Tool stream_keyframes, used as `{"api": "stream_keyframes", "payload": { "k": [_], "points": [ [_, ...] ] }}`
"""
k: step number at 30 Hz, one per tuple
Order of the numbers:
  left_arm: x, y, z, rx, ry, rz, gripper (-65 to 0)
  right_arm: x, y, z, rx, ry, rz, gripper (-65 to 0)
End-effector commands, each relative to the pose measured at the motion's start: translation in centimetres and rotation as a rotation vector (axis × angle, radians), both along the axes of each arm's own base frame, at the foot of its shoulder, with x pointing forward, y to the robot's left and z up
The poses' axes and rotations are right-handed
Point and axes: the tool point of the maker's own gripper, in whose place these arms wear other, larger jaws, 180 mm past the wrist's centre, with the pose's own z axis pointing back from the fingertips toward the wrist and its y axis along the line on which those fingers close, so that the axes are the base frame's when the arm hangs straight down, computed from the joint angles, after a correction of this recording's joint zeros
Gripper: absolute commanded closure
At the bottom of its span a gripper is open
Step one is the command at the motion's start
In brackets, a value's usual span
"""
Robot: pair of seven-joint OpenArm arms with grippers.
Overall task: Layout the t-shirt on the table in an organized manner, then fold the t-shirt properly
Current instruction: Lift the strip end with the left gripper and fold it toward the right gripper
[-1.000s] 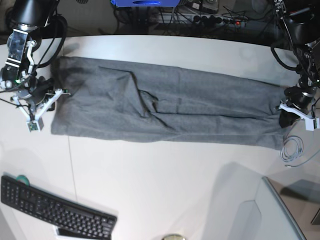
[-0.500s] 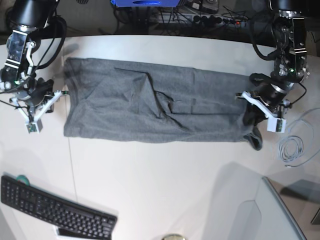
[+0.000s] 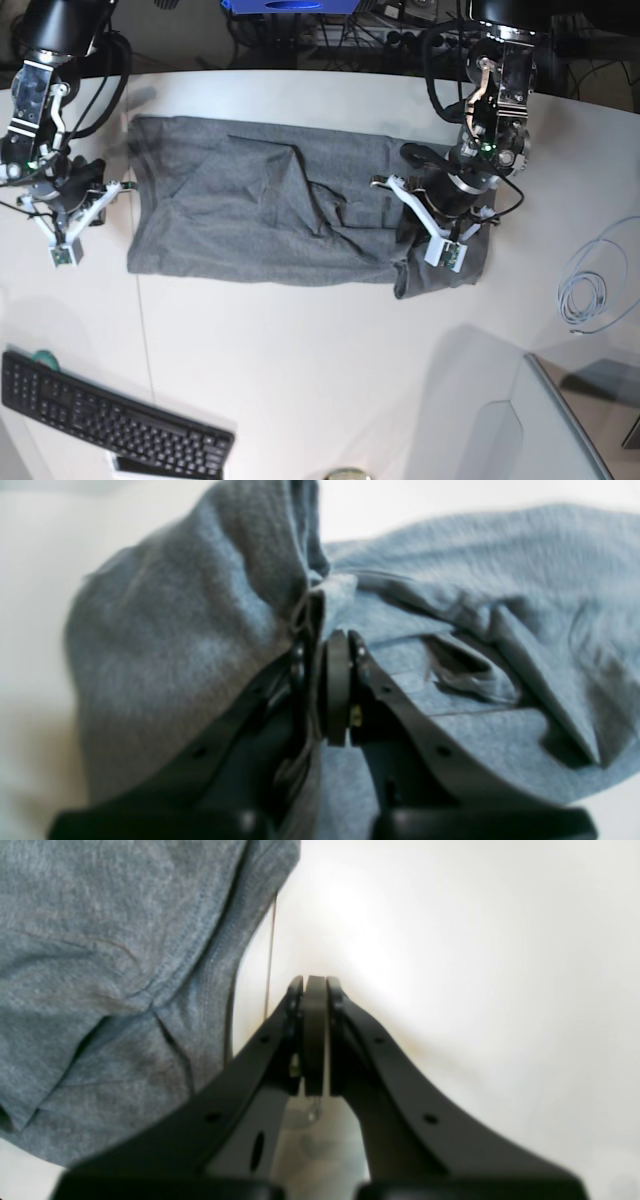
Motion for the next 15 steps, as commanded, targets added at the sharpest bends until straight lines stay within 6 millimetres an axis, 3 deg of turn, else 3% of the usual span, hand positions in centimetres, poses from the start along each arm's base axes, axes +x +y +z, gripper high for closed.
{"api": "stream_keyframes", "payload": {
  "k": [1, 8, 15],
  "points": [
    [0.8, -0.7, 1.1, -0.015, -0.045, -0.02, 0.0, 1.2, -0.4, 1.3, -0.004, -0.054, -0.004, -0.8],
    [0.4, -2.8, -0.3, -0.022, -0.002, -0.075, 0.0, 1.2, -0.3, 1.3, -0.001, -0.054, -0.004, -0.8],
    [0.3, -3.1, -1.0, -0.033, 0.018, -0.076, 0.0, 1.2, -0.2, 1.3, 0.0, -0.054, -0.004, -0.8]
  ]
}}
